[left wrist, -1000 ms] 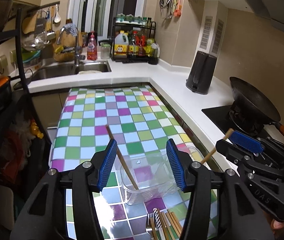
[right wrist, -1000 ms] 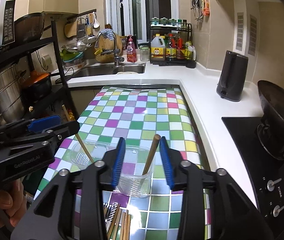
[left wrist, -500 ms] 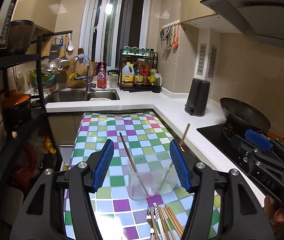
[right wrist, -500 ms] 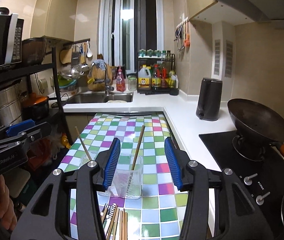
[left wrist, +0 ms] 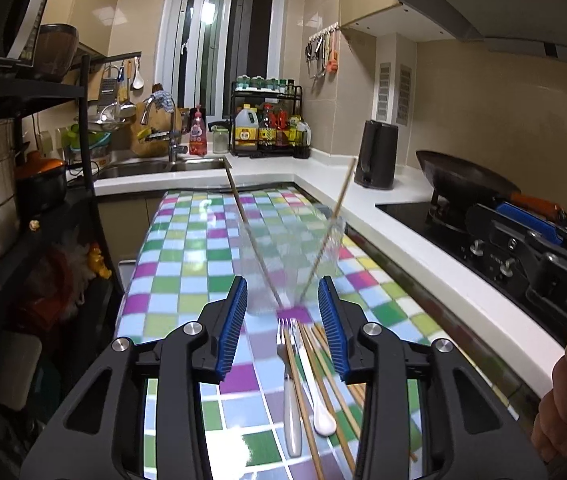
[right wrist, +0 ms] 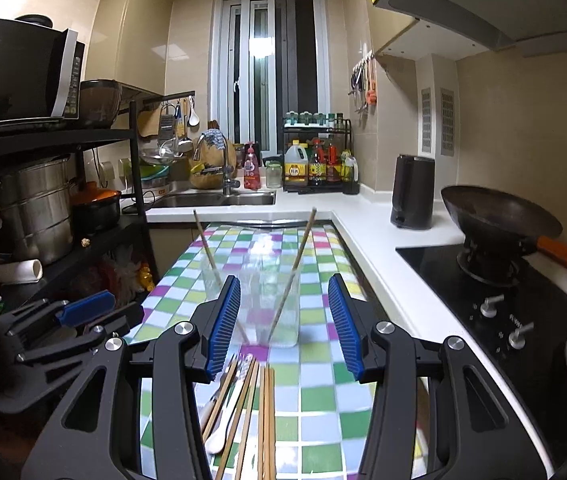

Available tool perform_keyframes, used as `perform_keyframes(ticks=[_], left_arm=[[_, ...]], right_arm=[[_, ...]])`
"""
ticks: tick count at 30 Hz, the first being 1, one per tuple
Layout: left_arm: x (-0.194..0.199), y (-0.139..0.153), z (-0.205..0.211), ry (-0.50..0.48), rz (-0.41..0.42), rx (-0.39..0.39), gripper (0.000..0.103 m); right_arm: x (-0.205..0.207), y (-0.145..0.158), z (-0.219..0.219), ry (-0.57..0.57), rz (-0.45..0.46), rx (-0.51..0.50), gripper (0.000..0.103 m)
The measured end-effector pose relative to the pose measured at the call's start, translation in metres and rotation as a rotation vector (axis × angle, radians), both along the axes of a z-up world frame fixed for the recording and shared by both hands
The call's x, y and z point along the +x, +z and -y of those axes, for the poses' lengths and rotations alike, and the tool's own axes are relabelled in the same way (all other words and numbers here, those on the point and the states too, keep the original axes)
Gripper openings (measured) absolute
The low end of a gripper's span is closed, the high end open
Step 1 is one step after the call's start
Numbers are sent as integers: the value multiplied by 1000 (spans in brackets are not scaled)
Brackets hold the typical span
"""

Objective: Organize utensils
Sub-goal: 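Move both open tools back down to the remaining utensils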

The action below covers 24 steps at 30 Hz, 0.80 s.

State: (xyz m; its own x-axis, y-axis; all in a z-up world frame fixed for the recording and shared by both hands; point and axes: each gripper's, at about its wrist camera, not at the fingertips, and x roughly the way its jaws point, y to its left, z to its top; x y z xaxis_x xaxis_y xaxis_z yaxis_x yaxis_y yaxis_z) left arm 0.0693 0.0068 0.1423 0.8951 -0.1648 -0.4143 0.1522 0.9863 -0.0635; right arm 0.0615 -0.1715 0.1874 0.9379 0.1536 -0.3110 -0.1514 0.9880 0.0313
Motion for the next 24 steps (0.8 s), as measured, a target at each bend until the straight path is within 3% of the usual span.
perform_keyframes(ticks=[10,12,14,16,24], left_arm=[[-40,-51,5,-28,-51,32,27],[-41,-62,-6,-20,-82,-7,17],[-36,-73,-17,14,-128,-47,13],[-29,-84,-28,51,-168,-74,12],[-9,-119,-34,37,-310,-193,12]], right_arm=[[-31,-55,15,-10,-75,22,45],[-35,-66,19,-5,-94,29,35],[-35,-76,22,8,-119,29,20],[-34,-86,25,10,-138,42,11],[-17,-142,24,53,-302,77,14]])
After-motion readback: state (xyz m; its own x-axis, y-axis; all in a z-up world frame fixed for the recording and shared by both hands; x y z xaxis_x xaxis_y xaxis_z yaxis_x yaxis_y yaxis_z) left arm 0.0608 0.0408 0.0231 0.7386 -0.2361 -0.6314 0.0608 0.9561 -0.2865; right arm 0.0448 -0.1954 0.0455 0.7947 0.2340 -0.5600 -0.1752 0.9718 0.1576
